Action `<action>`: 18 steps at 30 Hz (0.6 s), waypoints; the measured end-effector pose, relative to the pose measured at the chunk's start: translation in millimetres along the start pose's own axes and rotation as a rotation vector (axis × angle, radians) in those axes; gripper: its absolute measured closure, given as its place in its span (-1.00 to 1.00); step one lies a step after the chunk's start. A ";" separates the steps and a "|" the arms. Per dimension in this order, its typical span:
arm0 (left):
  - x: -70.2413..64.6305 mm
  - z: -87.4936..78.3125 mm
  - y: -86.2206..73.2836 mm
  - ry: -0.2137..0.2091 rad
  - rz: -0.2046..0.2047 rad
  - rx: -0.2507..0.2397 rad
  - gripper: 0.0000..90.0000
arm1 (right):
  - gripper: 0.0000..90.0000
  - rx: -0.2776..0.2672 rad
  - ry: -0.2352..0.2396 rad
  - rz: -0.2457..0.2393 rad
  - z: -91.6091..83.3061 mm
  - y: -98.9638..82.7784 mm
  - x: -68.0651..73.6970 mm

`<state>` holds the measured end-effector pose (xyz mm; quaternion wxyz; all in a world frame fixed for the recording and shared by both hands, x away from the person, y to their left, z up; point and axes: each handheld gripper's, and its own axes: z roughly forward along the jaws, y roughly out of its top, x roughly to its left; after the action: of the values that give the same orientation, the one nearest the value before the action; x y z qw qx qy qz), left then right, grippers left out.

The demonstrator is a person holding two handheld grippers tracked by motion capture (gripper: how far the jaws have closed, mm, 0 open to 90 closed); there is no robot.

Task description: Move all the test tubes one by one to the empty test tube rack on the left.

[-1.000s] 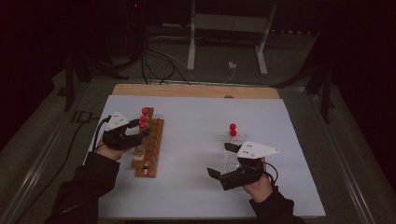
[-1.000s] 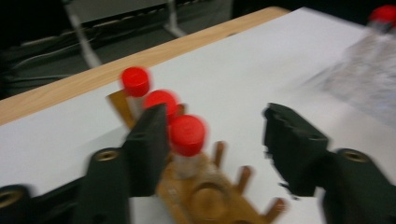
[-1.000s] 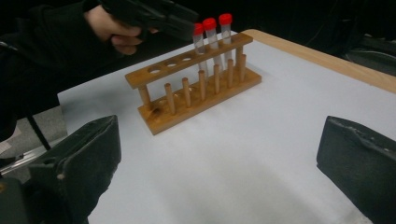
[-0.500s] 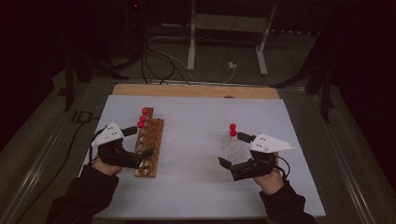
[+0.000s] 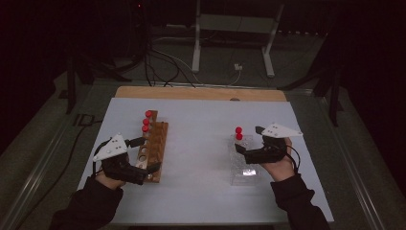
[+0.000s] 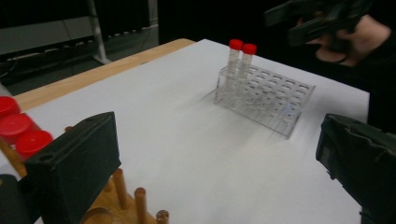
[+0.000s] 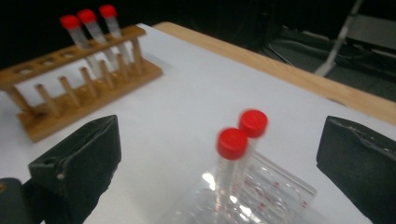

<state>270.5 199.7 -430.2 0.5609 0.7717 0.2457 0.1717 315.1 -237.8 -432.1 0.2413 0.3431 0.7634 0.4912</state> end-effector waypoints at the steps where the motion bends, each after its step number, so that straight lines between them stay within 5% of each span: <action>1: -0.2 0.0 0.1 -0.002 0.002 0.000 -0.99 | -1.00 0.013 -0.008 0.003 2.8 -1.9 -1.4; 9: -1.5 0.7 -0.7 -0.005 0.011 0.001 -0.99 | -0.52 0.087 -0.043 0.041 20.1 -18.9 -4.0; 13: -2.0 1.2 -1.3 -0.013 0.012 0.002 -0.99 | -0.08 0.129 -0.059 -0.005 27.6 -25.3 -1.4; 18: -2.7 1.8 -1.6 -0.013 0.018 0.006 -0.99 | 0.20 0.182 -0.070 -0.017 36.9 -28.5 0.6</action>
<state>269.0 197.2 -432.3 0.5586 0.7767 0.2354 0.1710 332.7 -223.8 -473.0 0.2397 0.3742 0.7987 0.4056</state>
